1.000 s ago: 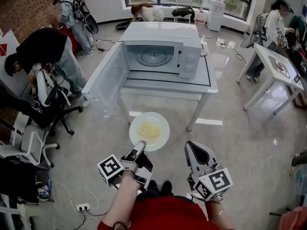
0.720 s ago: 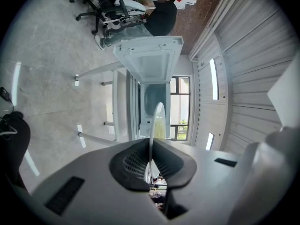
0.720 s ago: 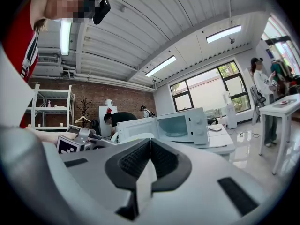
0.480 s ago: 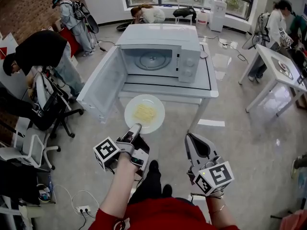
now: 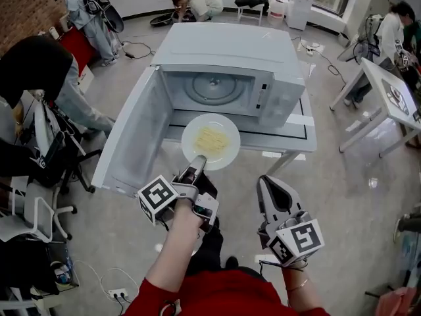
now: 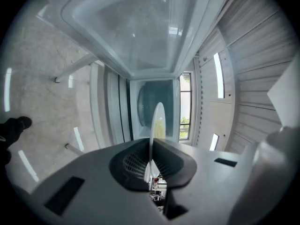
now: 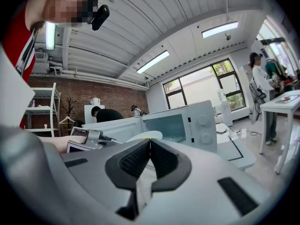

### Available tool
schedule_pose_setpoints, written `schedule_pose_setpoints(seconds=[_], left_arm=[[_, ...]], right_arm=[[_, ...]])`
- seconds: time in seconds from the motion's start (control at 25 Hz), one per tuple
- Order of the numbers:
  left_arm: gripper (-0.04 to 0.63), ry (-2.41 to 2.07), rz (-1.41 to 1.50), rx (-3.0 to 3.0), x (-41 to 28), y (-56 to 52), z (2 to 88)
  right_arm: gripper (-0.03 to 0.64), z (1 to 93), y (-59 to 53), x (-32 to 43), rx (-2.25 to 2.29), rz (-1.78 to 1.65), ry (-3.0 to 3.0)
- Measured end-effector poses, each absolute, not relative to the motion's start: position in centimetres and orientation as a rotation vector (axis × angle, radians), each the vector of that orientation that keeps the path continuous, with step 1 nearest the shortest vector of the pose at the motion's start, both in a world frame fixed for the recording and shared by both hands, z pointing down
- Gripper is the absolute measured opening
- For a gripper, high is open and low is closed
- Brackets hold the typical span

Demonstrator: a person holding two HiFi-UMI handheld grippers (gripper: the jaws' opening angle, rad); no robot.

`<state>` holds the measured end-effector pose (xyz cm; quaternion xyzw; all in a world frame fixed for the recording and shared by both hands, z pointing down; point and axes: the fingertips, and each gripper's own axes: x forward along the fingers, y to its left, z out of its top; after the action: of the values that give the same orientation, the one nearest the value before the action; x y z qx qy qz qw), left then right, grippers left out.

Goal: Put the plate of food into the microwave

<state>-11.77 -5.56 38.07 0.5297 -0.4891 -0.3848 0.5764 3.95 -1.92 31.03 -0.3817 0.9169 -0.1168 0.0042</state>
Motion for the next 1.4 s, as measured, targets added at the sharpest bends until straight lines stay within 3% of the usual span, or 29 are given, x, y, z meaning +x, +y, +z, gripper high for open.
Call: schedule_pose_setpoints(seconds=[0.48, 1.4], left_arm=[[0.020, -1.106, -0.830, 1.246, -14.1, -15.1, 39.5], [0.020, -1.179, -0.780, 1.246, -15.9, -21.0, 41.1]], right_arm=[[0.015, 31.7, -10.1, 0.5, -1.337, -0.382, 2.843], [0.015, 35.1, -15.3, -2.3, -1.282, -0.480, 2.908]])
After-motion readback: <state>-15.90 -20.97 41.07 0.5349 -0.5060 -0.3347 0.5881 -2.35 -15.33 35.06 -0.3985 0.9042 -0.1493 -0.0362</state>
